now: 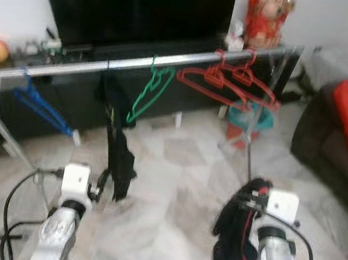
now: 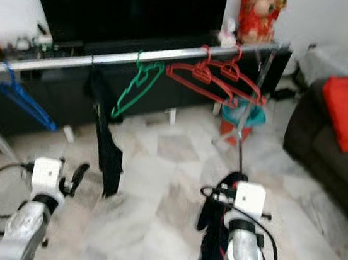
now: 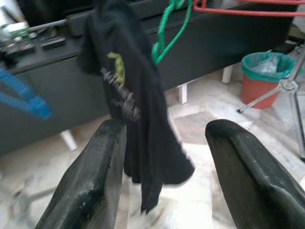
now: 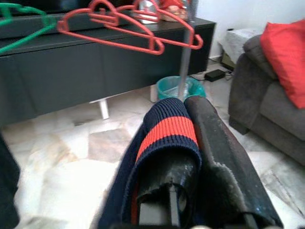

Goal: Hang hanger

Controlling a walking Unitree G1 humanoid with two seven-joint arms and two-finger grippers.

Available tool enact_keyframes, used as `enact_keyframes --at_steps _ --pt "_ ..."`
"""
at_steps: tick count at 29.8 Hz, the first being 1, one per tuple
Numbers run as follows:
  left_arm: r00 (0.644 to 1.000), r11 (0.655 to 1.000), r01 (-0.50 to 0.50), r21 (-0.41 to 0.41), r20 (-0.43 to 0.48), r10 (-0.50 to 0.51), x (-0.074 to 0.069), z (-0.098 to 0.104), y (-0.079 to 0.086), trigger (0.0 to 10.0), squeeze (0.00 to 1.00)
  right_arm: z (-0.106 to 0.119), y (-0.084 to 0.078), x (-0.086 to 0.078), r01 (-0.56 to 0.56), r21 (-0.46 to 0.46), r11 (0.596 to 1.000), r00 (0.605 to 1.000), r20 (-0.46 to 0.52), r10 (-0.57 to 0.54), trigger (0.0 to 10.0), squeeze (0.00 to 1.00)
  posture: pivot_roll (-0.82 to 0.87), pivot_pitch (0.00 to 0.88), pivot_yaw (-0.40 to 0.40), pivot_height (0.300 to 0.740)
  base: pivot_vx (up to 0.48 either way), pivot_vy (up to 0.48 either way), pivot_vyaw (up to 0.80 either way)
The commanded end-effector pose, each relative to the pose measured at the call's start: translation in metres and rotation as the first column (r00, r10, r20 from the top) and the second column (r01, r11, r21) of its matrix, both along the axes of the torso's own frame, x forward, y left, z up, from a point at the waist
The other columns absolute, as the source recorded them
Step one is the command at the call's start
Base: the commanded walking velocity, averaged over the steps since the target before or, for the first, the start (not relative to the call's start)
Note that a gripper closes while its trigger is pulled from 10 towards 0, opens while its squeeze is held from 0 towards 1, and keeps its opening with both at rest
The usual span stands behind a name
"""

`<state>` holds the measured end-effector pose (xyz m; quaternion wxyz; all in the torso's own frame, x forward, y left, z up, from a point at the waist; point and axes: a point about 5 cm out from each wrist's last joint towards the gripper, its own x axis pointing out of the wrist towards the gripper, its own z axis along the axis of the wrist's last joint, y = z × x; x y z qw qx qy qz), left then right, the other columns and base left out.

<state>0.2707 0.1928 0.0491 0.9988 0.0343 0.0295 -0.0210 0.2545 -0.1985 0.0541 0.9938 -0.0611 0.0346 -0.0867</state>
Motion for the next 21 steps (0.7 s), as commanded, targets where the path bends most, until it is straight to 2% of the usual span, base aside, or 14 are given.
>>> enact_keyframes --at_steps 1,9,14,18,19,21 --pt "1.000 1.000 0.005 -0.014 0.013 -0.005 0.003 0.004 -0.004 10.0 0.00 0.005 -0.007 0.001 0.021 -0.011 1.000 0.999 0.025 -0.020 10.0 0.00 0.00 0.000 0.039 0.740 0.480 0.000 0.00" --pt "1.000 1.000 -0.010 -0.013 0.028 0.010 0.005 0.008 -0.002 10.0 0.00 0.006 -0.008 0.003 0.025 -0.012 1.000 0.999 0.028 -0.025 10.0 0.00 0.00 0.000 0.034 0.740 0.480 0.000 0.00" --pt "0.998 1.000 -0.023 -0.015 0.064 0.024 0.009 0.018 0.000 10.0 0.00 0.006 -0.007 0.004 0.024 -0.009 1.000 0.999 0.028 -0.024 10.0 0.00 0.00 0.000 0.032 0.740 0.480 0.000 0.00" --pt "0.988 0.999 -0.037 -0.001 0.151 0.037 0.015 0.038 0.002 10.0 0.00 0.005 -0.006 0.004 0.021 -0.008 1.000 0.999 0.029 -0.021 10.0 0.00 0.00 0.000 0.032 0.740 0.480 0.000 0.00" --pt "0.988 0.999 -0.037 -0.001 0.151 0.037 0.015 0.038 0.002 10.0 0.00 0.005 -0.006 0.004 0.021 -0.008 1.000 0.999 0.029 -0.021 10.0 0.00 0.00 0.000 0.032 0.740 0.480 0.000 0.00" --pt "0.976 1.000 -0.025 0.019 0.219 0.020 0.019 0.054 -0.001 10.0 0.00 0.005 -0.006 0.004 0.021 -0.008 1.000 0.999 0.028 -0.021 10.0 0.00 0.00 0.000 0.030 0.740 0.161 0.000 0.00"
